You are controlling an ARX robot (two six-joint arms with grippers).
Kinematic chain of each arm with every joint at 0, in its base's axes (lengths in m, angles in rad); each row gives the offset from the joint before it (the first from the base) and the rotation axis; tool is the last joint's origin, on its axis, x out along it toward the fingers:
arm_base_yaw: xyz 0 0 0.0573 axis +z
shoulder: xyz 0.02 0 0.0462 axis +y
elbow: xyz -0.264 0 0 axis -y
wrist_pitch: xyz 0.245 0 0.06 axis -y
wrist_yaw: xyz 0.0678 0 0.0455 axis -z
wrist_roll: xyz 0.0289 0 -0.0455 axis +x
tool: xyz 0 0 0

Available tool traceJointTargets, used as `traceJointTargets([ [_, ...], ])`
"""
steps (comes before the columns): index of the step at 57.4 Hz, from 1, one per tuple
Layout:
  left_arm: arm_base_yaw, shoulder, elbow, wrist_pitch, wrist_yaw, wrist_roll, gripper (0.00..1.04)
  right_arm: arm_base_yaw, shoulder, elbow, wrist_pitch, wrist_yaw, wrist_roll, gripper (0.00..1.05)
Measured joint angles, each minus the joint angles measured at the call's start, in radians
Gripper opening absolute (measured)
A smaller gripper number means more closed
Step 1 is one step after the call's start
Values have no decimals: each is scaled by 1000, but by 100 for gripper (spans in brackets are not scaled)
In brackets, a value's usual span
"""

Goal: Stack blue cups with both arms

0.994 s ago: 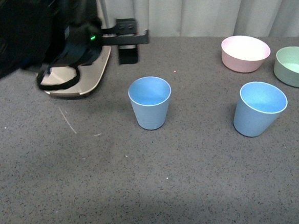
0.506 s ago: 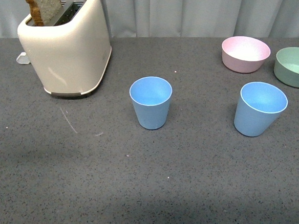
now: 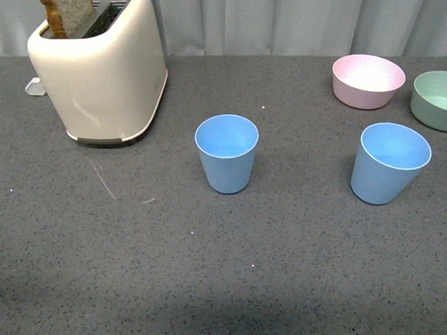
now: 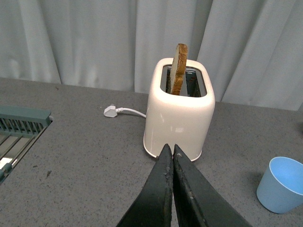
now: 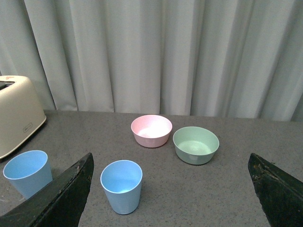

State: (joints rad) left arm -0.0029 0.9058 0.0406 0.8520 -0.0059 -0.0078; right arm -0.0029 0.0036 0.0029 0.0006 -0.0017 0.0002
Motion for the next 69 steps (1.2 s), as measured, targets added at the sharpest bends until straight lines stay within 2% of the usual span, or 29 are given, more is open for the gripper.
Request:
traceJointTargets([
  [8,0,-152,-21,-129,6,0,4,0,0,0,0,0,0,95],
  [34,0,-448,-22,-396,6,0,4,0,0,0,0,0,0,95],
  [69,0,-691,-22,-633,6,0,4,0,0,0,0,0,0,95],
])
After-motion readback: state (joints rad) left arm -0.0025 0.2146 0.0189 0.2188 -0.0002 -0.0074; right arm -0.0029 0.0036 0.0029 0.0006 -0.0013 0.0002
